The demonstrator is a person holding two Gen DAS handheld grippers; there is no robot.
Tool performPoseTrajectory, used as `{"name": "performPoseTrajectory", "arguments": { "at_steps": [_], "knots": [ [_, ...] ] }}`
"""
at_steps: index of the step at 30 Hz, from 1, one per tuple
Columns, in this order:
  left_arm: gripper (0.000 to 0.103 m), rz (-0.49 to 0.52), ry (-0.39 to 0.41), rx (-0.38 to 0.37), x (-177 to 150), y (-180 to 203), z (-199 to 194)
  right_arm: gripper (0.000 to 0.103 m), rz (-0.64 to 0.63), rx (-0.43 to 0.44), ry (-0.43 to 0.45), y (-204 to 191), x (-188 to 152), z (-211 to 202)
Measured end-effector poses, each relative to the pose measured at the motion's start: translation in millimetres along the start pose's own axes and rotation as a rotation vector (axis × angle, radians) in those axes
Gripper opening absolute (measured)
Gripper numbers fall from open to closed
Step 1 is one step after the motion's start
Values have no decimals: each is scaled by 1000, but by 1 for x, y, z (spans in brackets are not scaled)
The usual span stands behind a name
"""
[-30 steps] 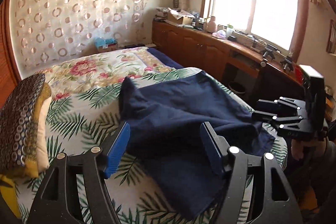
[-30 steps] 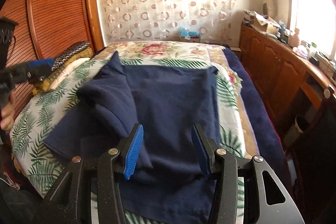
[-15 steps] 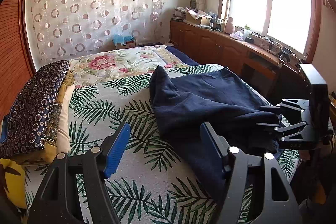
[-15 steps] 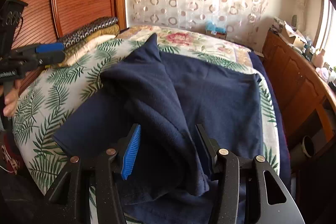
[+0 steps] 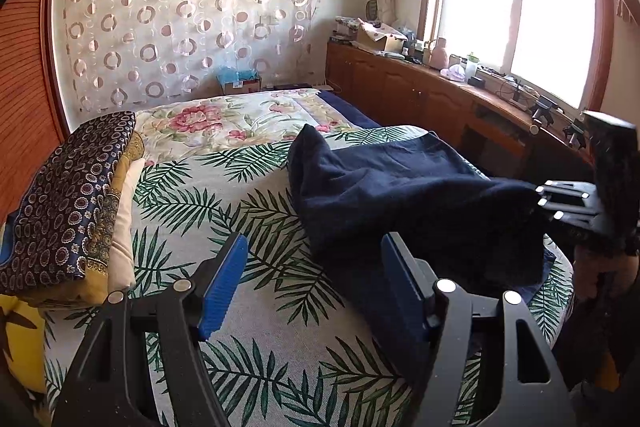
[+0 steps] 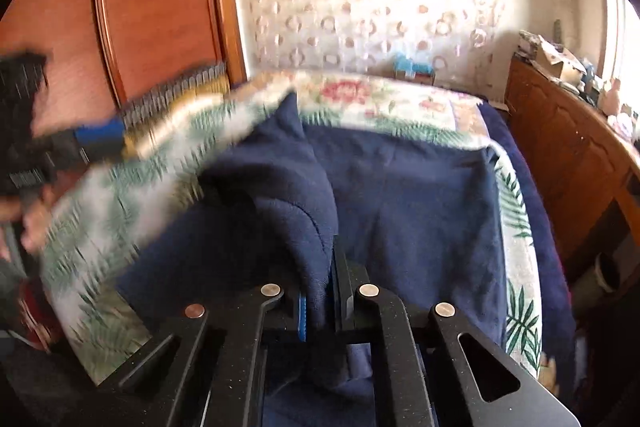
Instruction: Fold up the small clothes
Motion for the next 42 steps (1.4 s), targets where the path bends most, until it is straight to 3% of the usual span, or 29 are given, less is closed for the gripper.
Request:
{"name": "performPoseTrajectory", "arguments": {
  "at_steps": [4, 7, 9, 13, 18, 22, 24, 29, 42],
  "knots": [
    [70, 0, 5, -2, 0, -1, -2, 8, 26, -31, 93, 9, 22, -29],
    [70, -3, 6, -7, 0, 1, -3, 8, 22, -70, 114, 20, 27, -48],
    [70, -3, 9, -12, 0, 4, -3, 8, 20, -116, 76, 34, 19, -51],
    [70, 1, 15, -16, 2, 8, -3, 8, 56, -176, -95, 61, -19, -35],
    [70, 6, 18, -15, 3, 9, -3, 28, 61, -191, -108, 66, -32, -46],
    [70, 8, 23, -13, 5, 10, -5, 37, 96, -209, -100, 69, -22, -64],
    [70, 8, 25, -13, 6, 10, -5, 45, 86, -208, -68, 65, -13, -73],
    [70, 6, 33, -13, 6, 11, -5, 54, 53, -199, -21, 55, 2, -85],
    [70, 5, 36, -5, 2, 10, -6, 55, -44, -50, -55, 7, 15, -21]
  ]
}}
Point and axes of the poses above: each gripper's, at about its wrist camera, not at the fingertips, and z roughly the way its jaws point, y to its right, x to its top, the point moved 4 cm from there along z, roughly the way its jaws point, and after that the axes turned 15 degrees about y, right-handed, at the moved point
